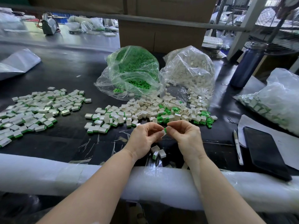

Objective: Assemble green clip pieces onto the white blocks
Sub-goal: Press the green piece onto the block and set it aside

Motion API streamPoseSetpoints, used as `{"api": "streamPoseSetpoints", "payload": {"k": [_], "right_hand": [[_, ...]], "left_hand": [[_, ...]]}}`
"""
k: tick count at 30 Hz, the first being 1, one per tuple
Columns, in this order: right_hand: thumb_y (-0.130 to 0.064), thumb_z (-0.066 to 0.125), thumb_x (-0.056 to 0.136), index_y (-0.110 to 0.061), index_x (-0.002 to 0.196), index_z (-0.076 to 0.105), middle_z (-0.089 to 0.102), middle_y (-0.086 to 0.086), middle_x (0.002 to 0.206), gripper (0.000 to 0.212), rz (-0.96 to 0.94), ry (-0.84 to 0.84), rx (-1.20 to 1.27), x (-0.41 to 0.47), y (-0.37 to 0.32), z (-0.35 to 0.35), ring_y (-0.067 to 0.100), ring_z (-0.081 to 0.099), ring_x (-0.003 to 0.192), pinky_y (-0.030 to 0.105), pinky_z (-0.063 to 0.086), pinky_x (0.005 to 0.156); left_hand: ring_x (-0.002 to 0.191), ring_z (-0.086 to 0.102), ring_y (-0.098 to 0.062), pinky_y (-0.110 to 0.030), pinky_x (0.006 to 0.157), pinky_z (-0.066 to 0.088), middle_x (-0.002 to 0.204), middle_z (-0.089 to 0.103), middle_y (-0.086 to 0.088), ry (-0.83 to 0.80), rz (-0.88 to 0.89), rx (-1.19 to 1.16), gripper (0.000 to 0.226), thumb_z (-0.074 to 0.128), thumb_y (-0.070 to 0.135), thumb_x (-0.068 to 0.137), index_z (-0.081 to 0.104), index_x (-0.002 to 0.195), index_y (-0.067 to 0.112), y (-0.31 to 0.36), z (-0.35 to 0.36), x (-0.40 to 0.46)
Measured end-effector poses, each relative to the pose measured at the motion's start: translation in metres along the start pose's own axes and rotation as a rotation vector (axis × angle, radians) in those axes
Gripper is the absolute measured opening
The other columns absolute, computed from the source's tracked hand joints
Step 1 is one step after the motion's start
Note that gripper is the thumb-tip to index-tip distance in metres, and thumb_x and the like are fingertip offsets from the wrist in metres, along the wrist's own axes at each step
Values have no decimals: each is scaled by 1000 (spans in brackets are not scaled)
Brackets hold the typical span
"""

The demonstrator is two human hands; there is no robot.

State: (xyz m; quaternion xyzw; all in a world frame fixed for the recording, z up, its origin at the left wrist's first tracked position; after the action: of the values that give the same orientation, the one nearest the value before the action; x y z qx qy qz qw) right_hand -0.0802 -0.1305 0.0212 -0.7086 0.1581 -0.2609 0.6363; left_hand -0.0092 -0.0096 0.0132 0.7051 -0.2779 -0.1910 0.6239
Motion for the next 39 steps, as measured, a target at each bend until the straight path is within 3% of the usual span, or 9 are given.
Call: {"api": "streamPoseSetpoints", "payload": {"k": [3, 8, 15, 21, 26, 31, 35, 39], "right_hand": [[-2, 72, 78, -17, 74, 69, 69, -5, 65, 16, 18, -11, -23, -1, 1, 0, 5, 64, 65, 15, 51, 63], [-4, 72, 78, -17, 71, 68, 67, -5, 61, 15, 41, -2, -41, -2, 1, 0, 6, 61, 60, 17, 50, 58], [-3, 72, 78, -15, 72, 68, 68, -4, 61, 14, 54, -18, -32, -3, 0, 2, 6, 63, 58, 18, 51, 55], [-2, 69, 80, -12, 76, 70, 70, 8, 72, 12, 55, -44, -75, -3, 0, 3, 21, 67, 70, 35, 57, 69], [1, 70, 79, -15, 76, 68, 68, 3, 72, 16, 8, -42, -167, -3, -3, 4, 12, 63, 69, 20, 53, 67], [3, 70, 78, -13, 79, 66, 67, 7, 72, 16, 42, -58, -176, -4, -1, 5, 12, 60, 66, 23, 52, 64], [5, 70, 76, -10, 75, 65, 66, 7, 68, 16, 78, -76, -144, -4, 1, 5, 10, 59, 60, 15, 47, 55], [5, 71, 75, -10, 73, 65, 63, 5, 64, 16, 93, -115, -171, -4, 2, 5, 5, 56, 53, 14, 43, 52]], "left_hand": [[73, 64, -12, -21, 74, 55, 82, 67, -6, -1, 1, 18, 9, 63, 5, 85, 65, 88, 14, 0, -1, 0], [64, 64, -1, -13, 63, 51, 77, 66, -1, -2, 2, -18, 10, 63, 4, 85, 65, 86, 13, 1, -2, 0], [64, 64, -1, -13, 64, 51, 77, 65, 0, -27, -4, -8, 11, 62, 3, 86, 65, 87, 14, 1, -1, 0], [66, 64, -3, -15, 67, 53, 75, 66, 0, 18, 18, 19, 16, 62, 3, 86, 66, 84, 18, 0, -3, 1], [68, 61, -11, -18, 67, 53, 72, 65, 0, 24, 14, 70, 19, 62, 4, 86, 67, 81, 21, -1, -3, 1], [55, 55, 5, -9, 59, 44, 66, 61, 5, 0, 30, 121, 16, 61, 1, 86, 67, 81, 15, 1, -2, -1], [61, 58, 7, -8, 63, 45, 70, 62, 9, -7, 34, 161, 15, 62, 2, 86, 67, 81, 16, 1, -2, -1], [71, 58, -3, -12, 72, 48, 74, 63, 7, -22, 30, 243, 12, 64, 6, 85, 67, 84, 18, -2, -2, -2]]}}
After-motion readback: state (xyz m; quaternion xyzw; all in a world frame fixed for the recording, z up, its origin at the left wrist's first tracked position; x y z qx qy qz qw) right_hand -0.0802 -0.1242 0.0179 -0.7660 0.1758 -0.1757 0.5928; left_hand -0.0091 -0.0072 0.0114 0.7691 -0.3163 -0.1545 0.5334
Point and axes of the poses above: each hand's wrist, its own x-axis towards the middle knuckle, its own z-axis out of the palm, y = z × x, the point moved 3 cm from there along x, towards the middle knuckle
